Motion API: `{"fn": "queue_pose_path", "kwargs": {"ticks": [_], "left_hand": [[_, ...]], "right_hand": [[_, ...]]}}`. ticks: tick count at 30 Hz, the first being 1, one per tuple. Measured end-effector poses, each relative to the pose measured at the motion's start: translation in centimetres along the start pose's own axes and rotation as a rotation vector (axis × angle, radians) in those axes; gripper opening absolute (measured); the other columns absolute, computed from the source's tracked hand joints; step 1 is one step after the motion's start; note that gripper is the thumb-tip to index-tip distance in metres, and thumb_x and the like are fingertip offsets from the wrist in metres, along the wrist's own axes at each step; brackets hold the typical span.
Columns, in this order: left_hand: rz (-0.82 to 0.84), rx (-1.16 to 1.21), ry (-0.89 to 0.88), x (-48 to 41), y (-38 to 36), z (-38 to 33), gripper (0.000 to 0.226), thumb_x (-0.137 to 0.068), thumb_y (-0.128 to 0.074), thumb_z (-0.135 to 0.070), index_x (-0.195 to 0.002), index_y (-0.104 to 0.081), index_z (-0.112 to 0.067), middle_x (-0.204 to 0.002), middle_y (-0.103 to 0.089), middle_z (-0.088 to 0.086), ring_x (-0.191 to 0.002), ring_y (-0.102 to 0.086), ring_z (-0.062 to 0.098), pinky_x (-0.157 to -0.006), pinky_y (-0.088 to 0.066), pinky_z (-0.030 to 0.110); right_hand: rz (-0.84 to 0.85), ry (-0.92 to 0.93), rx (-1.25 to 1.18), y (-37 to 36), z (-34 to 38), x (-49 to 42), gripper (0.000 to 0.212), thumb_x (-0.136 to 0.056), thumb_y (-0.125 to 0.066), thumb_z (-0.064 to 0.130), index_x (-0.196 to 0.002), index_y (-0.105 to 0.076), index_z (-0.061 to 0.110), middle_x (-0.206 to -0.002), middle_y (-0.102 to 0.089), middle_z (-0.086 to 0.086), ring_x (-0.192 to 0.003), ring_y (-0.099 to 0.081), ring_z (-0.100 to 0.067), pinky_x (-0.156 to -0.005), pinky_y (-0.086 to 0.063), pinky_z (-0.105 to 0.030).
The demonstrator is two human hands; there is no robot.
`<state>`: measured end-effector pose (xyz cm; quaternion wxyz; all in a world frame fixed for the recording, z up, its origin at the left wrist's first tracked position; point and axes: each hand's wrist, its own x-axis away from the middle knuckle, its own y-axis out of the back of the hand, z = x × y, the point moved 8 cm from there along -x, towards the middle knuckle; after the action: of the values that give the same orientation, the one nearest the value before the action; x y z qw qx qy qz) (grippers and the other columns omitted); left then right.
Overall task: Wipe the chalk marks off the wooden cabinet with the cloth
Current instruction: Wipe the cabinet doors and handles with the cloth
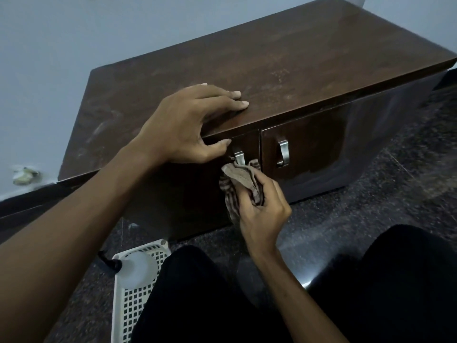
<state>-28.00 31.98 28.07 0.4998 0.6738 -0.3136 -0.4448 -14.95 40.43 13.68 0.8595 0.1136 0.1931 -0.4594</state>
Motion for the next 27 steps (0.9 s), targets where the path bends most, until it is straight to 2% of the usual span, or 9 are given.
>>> {"fn": "queue_pose_path", "kwargs": {"ticks": [2, 6, 9, 11, 13, 18, 20, 24, 27], "left_hand": [[0.006, -0.001, -0.012, 0.0, -0.1, 0.0, 0.06, -0.082, -0.07, -0.039, -0.14, -0.063, -0.023, -0.145, -0.061, -0.004, -0.132, -0.058, 0.017, -0.11, -0.047, 0.047], [0.013, 0.007, -0.027, -0.1, -0.1, 0.0, 0.061, -0.082, -0.07, -0.038, -0.14, -0.063, -0.022, -0.144, -0.06, -0.002, -0.132, -0.057, 0.018, -0.106, -0.051, 0.046], [0.013, 0.012, -0.021, 0.0, 0.0, 0.1, 0.061, -0.082, -0.07, -0.039, -0.14, -0.063, -0.023, -0.144, -0.06, -0.002, -0.132, -0.057, 0.017, -0.105, -0.051, 0.046], [0.008, 0.009, -0.022, 0.0, 0.0, 0.0, 0.061, -0.082, -0.071, -0.039, -0.139, -0.063, -0.022, -0.143, -0.06, -0.002, -0.131, -0.058, 0.018, -0.104, -0.052, 0.047], [0.003, 0.008, -0.017, 0.1, 0.1, 0.0, 0.06, -0.082, -0.071, -0.038, -0.139, -0.063, -0.022, -0.143, -0.061, -0.001, -0.131, -0.058, 0.018, -0.103, -0.052, 0.047], [0.01, 0.016, -0.012, 0.1, -0.1, 0.0, 0.06, -0.082, -0.071, -0.038, -0.139, -0.063, -0.022, -0.143, -0.061, -0.002, -0.132, -0.058, 0.017, -0.103, -0.053, 0.047], [0.016, 0.022, -0.01, 0.0, -0.1, 0.1, 0.061, -0.082, -0.071, -0.039, -0.14, -0.063, -0.023, -0.144, -0.06, -0.003, -0.132, -0.058, 0.016, -0.103, -0.053, 0.047], [0.012, 0.039, -0.003, 0.0, 0.0, 0.3, 0.061, -0.081, -0.071, -0.04, -0.139, -0.063, -0.023, -0.144, -0.06, -0.003, -0.132, -0.058, 0.016, -0.103, -0.053, 0.047], [0.025, 0.039, -0.007, 0.1, -0.1, 0.4, 0.061, -0.083, -0.072, -0.041, -0.14, -0.062, -0.023, -0.145, -0.059, -0.003, -0.133, -0.057, 0.016, -0.105, -0.051, 0.046]], "right_hand": [[-0.019, 0.023, -0.015, -0.1, 1.1, -0.6, 0.03, -0.082, -0.081, 0.009, -0.111, -0.074, 0.004, -0.104, -0.072, -0.004, -0.099, -0.069, -0.011, -0.082, -0.058, -0.026], [-0.009, 0.033, -0.028, -0.6, 3.1, -2.8, 0.028, -0.085, -0.08, 0.02, -0.11, -0.076, 0.007, -0.101, -0.073, -0.002, -0.095, -0.069, -0.009, -0.08, -0.056, -0.023], [-0.001, 0.062, 0.006, -0.6, 3.0, -2.7, 0.03, -0.087, -0.078, 0.024, -0.11, -0.075, 0.005, -0.103, -0.073, -0.004, -0.097, -0.069, -0.013, -0.081, -0.058, -0.03], [-0.027, 0.084, 0.041, -0.2, 2.2, -1.9, 0.03, -0.089, -0.076, 0.024, -0.11, -0.075, 0.003, -0.104, -0.073, -0.005, -0.097, -0.07, -0.016, -0.081, -0.059, -0.031], [-0.017, 0.088, 0.06, -0.1, 1.1, -0.9, 0.029, -0.09, -0.073, 0.022, -0.11, -0.073, 0.002, -0.105, -0.071, -0.007, -0.096, -0.069, -0.017, -0.084, -0.058, -0.025], [0.084, -0.049, 0.102, -0.6, -3.4, 1.0, 0.031, -0.081, -0.072, -0.006, -0.111, -0.072, 0.002, -0.105, -0.07, -0.011, -0.096, -0.067, -0.014, -0.082, -0.055, -0.018], [0.055, -0.064, 0.09, -0.7, -3.0, 0.9, 0.03, -0.082, -0.074, -0.005, -0.111, -0.071, 0.002, -0.105, -0.071, -0.011, -0.098, -0.065, -0.008, -0.084, -0.049, -0.009], [-0.039, -0.024, 0.01, -0.3, -0.7, 0.5, 0.029, -0.082, -0.08, 0.001, -0.109, -0.068, 0.0, -0.105, -0.071, -0.007, -0.1, -0.068, -0.009, -0.084, -0.056, -0.02], [-0.1, -0.001, -0.026, 0.0, 1.3, -0.4, 0.028, -0.083, -0.082, 0.013, -0.106, -0.07, 0.002, -0.101, -0.072, -0.004, -0.095, -0.068, -0.007, -0.079, -0.054, -0.018]]}}
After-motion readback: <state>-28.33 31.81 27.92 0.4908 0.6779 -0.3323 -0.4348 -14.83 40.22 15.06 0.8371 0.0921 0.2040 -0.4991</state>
